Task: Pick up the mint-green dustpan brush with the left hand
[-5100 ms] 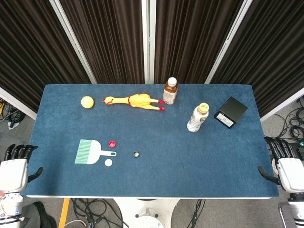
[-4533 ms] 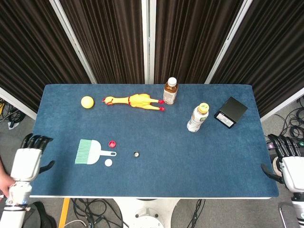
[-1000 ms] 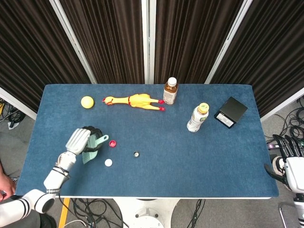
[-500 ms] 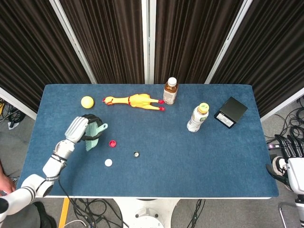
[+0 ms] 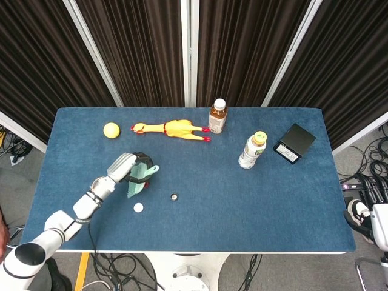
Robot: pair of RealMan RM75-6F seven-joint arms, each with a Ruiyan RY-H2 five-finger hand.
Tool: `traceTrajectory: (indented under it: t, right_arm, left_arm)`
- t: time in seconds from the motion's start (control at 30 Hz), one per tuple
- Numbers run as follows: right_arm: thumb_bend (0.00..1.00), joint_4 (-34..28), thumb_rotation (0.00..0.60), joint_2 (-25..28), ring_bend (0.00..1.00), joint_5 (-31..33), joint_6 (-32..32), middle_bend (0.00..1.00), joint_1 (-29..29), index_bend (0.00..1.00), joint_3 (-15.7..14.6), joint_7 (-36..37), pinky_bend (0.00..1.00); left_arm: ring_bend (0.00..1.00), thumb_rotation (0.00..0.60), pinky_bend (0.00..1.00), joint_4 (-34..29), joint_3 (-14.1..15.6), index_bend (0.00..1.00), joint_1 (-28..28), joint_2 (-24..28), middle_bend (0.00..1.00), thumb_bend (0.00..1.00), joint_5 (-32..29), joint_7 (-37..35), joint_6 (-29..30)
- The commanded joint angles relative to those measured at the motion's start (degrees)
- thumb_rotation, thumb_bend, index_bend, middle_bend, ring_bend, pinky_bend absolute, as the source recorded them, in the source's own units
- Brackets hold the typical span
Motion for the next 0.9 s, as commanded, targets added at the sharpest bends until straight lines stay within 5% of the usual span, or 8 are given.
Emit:
traceTrajectory:
  t: [0.03, 0.9]
  right_arm:
    - [0.17, -0.1, 0.6, 0.1, 0.0, 0.2, 0.2, 0.12, -0.3, 0.0, 0.0, -0.1, 0.0]
    - [0.17, 1.3, 0.6, 0.1, 0.0, 0.4, 1.1, 0.12, -1.4, 0.0, 0.2, 1.7, 0.0]
  left_arm:
    - [0.38, 0.6, 0.38, -1.0, 1.5, 0.53, -1.7, -0.1, 0.54, 0.41, 1.6, -2.7, 0.4]
    - [0.38, 0.6, 0.37, -11.2, 3.8, 0.53, -9.1, -0.6, 0.54, 0.41, 4.1, -4.9, 1.0]
